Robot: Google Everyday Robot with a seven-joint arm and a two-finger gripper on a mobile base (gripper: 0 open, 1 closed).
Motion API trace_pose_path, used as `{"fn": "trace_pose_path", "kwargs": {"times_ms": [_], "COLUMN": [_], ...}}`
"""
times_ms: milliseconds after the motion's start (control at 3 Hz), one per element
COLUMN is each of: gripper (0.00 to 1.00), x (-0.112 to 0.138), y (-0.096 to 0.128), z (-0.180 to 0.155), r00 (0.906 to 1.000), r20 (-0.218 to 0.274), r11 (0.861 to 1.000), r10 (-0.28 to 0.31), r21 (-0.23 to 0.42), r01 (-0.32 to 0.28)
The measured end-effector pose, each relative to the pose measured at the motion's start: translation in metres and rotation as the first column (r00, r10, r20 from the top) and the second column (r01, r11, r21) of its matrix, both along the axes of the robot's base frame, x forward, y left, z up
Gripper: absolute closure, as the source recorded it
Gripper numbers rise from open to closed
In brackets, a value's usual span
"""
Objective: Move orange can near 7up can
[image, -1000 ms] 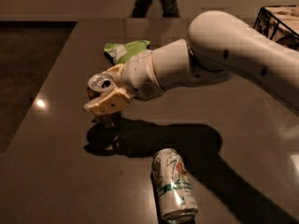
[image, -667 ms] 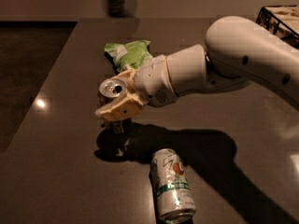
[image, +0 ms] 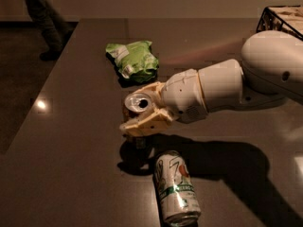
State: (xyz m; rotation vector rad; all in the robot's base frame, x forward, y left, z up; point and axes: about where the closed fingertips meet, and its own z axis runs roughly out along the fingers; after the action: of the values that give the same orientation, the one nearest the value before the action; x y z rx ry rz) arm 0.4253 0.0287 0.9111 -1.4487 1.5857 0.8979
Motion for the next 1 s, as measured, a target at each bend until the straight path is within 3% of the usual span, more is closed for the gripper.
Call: {"fn": "trace_pose_path", "kwargs": {"times_ms": [333, 1000], "gripper": [1.00, 0.58], "x": [-0.010, -0.018], "y": [-0.014, -0.033], "z": [-0.006, -0.016], "r00": [0.9999, 0.9991], "r20": [-0.008, 0.002], "r11": [1.000, 0.999], "r10": [-0.010, -0.043], "r21": [0.002, 0.010], "r01": [0.010, 0.043]}}
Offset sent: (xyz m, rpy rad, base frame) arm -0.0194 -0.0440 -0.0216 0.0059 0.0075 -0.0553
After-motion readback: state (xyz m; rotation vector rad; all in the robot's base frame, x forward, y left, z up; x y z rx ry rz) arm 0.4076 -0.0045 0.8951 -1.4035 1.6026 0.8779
